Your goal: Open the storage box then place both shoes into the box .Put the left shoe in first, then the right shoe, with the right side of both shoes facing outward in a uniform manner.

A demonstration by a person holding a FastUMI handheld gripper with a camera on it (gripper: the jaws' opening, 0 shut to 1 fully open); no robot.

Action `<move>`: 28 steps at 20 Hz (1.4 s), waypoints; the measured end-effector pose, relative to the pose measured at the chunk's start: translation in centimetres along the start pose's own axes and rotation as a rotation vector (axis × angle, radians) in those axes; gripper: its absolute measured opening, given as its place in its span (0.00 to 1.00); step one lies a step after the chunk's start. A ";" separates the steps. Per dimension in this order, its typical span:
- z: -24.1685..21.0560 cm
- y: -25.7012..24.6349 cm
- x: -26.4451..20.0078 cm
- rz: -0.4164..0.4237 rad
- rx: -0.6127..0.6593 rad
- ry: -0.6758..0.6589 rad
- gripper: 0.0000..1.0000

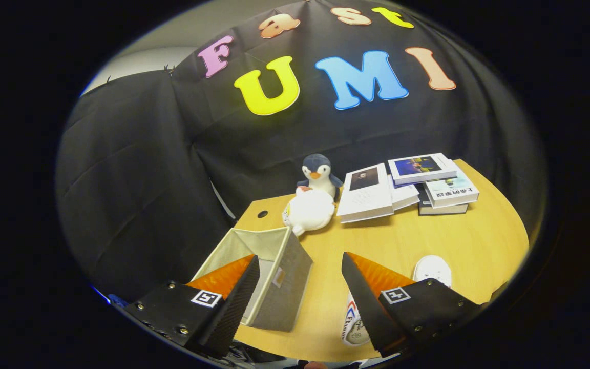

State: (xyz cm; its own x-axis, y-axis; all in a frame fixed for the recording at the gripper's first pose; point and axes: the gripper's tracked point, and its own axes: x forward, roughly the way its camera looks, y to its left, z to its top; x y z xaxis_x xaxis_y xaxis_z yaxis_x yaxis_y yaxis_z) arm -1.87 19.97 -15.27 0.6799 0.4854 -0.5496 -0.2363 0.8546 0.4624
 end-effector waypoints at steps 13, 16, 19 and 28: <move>-5.6 -9.2 3.6 -0.147 -0.012 0.113 0.98; -7.5 -10.6 4.3 -0.161 -0.006 0.169 0.98; -9.8 -11.5 4.9 -0.165 0.030 0.233 0.98; -14.7 -14.3 5.7 -0.197 0.026 0.378 0.98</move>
State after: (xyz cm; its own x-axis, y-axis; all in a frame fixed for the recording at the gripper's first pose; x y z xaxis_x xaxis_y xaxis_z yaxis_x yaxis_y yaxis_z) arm -4.82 13.21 -35.23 0.4071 0.3510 -0.8433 -0.1069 0.9352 0.3376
